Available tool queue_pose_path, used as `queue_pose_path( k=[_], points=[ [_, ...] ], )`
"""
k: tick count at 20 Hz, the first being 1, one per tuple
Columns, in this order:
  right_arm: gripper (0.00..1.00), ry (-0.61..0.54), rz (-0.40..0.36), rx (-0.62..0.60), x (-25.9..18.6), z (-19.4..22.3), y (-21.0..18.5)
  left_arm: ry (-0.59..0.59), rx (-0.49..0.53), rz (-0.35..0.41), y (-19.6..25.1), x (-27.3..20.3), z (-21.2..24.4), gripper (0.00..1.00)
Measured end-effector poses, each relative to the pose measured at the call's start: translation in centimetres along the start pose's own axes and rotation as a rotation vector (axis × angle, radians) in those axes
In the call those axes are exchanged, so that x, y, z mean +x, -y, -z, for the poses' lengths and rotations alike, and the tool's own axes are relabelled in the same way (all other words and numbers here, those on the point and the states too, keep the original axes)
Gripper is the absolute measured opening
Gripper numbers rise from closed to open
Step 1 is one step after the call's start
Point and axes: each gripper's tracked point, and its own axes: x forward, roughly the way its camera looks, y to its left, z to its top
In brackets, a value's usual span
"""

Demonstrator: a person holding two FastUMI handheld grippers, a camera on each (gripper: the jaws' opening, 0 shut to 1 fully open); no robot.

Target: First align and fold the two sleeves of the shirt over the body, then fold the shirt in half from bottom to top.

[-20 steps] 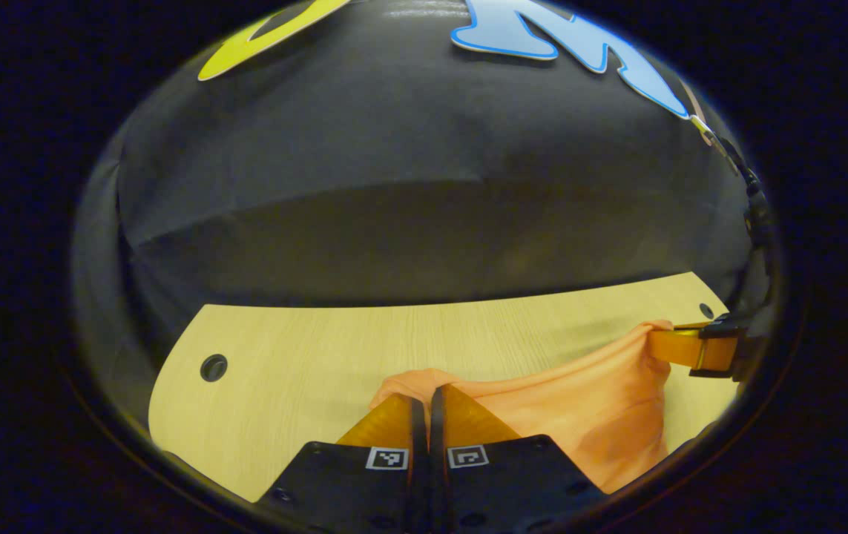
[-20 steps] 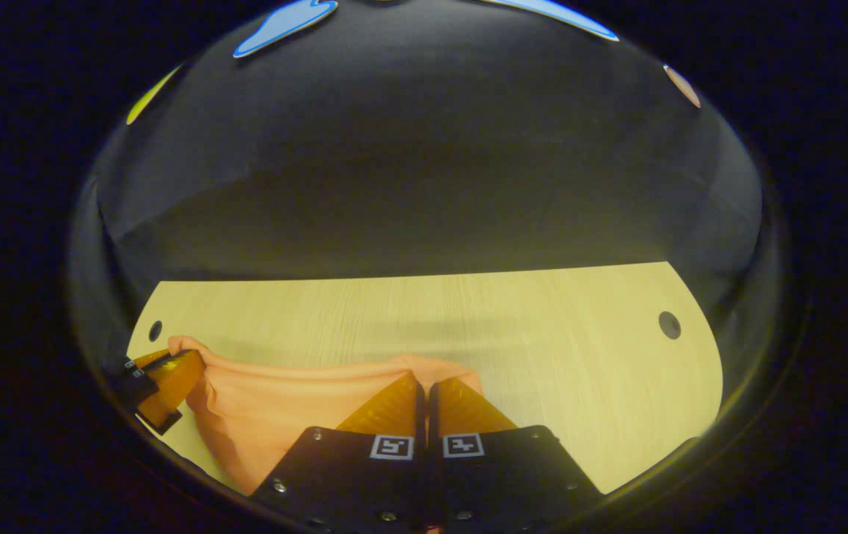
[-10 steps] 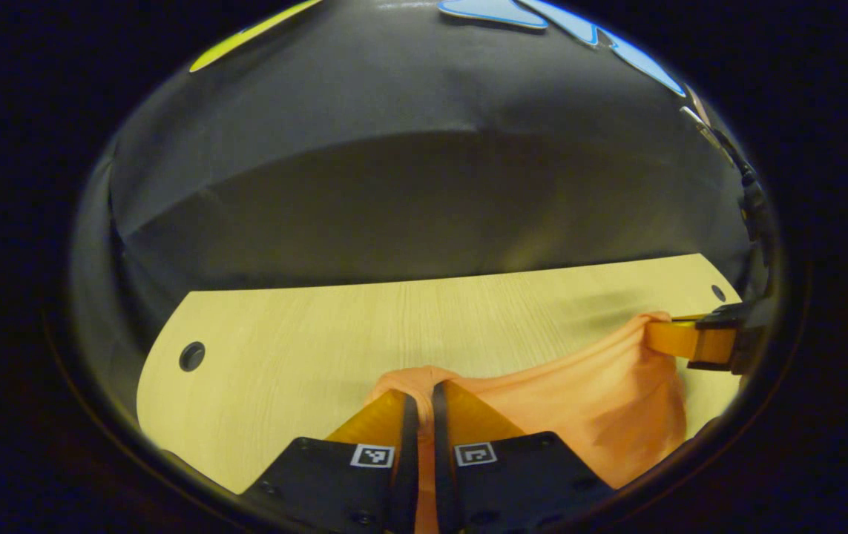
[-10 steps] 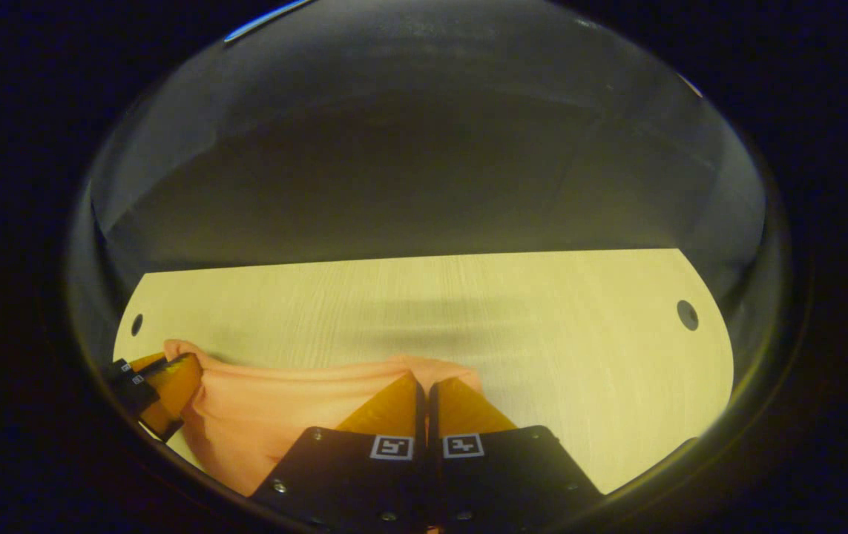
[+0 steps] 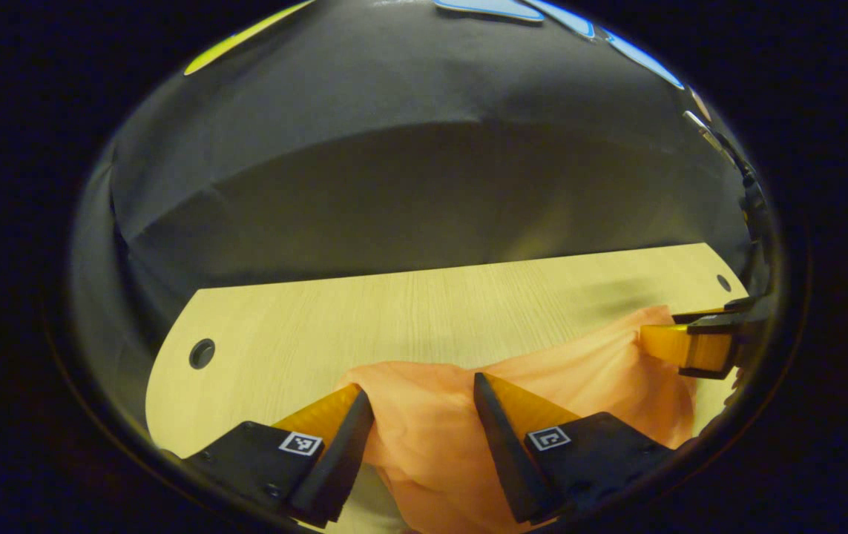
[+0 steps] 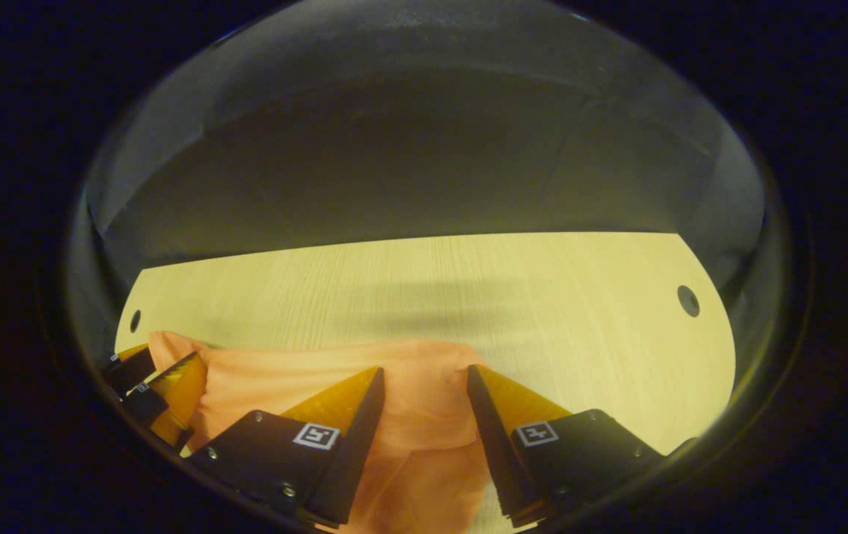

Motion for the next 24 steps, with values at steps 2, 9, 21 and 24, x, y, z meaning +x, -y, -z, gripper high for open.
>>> queue_pose_path(
  k=[2,9,21,24],
  points=[
    [0.71,0.018,0.005,0.001,-1.1,-0.5,-0.1,-0.002,-0.011,-0.009,-0.1,-0.2,0.0,0.91],
    [0.71,0.043,-0.01,0.011,-7.0,-1.1,-0.5,-0.016,-0.069,-0.019,-0.7,-6.6,-1.7,0.92],
    [0.71,0.12,-0.046,0.001,-25.3,1.5,-2.4,0.052,-0.1,-0.032,-1.5,-25.2,-4.0,0.98],
    [0.71,0.167,-0.066,0.012,-30.1,2.3,-2.5,0.098,-0.106,-0.022,-1.2,-30.8,-4.3,0.98]
  ],
)
